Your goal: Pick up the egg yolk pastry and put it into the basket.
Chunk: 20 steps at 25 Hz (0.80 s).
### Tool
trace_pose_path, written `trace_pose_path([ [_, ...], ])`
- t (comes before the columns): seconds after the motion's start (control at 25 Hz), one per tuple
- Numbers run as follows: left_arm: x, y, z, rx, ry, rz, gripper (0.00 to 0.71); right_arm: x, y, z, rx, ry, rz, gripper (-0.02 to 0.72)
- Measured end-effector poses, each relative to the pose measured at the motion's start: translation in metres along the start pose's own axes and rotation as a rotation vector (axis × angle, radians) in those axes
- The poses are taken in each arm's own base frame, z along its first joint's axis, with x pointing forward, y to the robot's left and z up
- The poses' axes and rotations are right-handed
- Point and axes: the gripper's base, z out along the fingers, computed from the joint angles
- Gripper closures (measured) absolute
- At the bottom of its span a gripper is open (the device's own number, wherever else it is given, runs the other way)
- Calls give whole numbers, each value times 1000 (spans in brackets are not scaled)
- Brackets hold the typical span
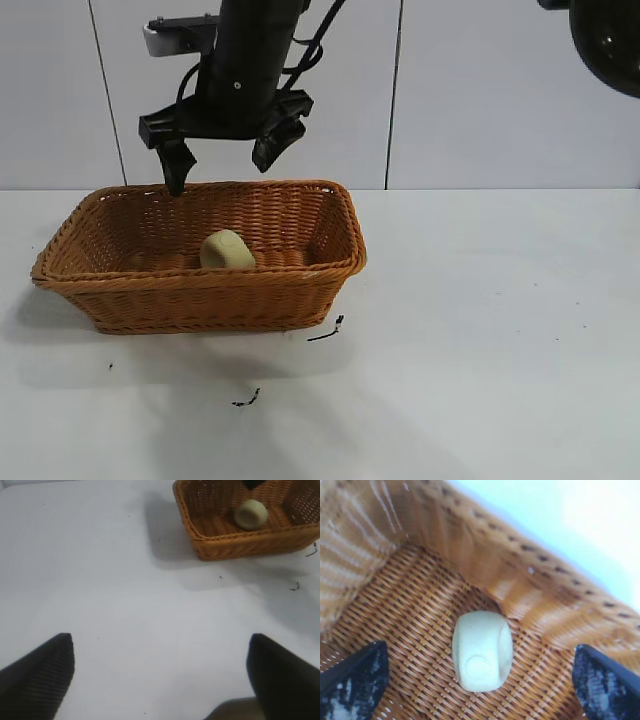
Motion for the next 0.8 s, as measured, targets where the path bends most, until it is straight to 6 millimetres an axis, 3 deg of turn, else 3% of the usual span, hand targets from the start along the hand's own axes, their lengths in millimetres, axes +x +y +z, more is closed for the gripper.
trace_pose_path([
  [0.12, 0, 0, 0, 0, 0, 0, 14, -5, -16, -8, 15, -11, 27, 10],
  [0.24, 0, 0, 0, 0, 0, 0, 14, -5, -52, -11, 63, -12, 77, 10],
  [0.52, 0, 0, 0, 0, 0, 0, 14, 18, -180, -23, 217, 37, 267, 10],
  [0.64, 0, 0, 0, 0, 0, 0, 14, 34, -225, -32, 261, 60, 346, 10],
  [0.8, 0, 0, 0, 0, 0, 0, 14, 53, -265, -42, 298, 95, 425, 10],
])
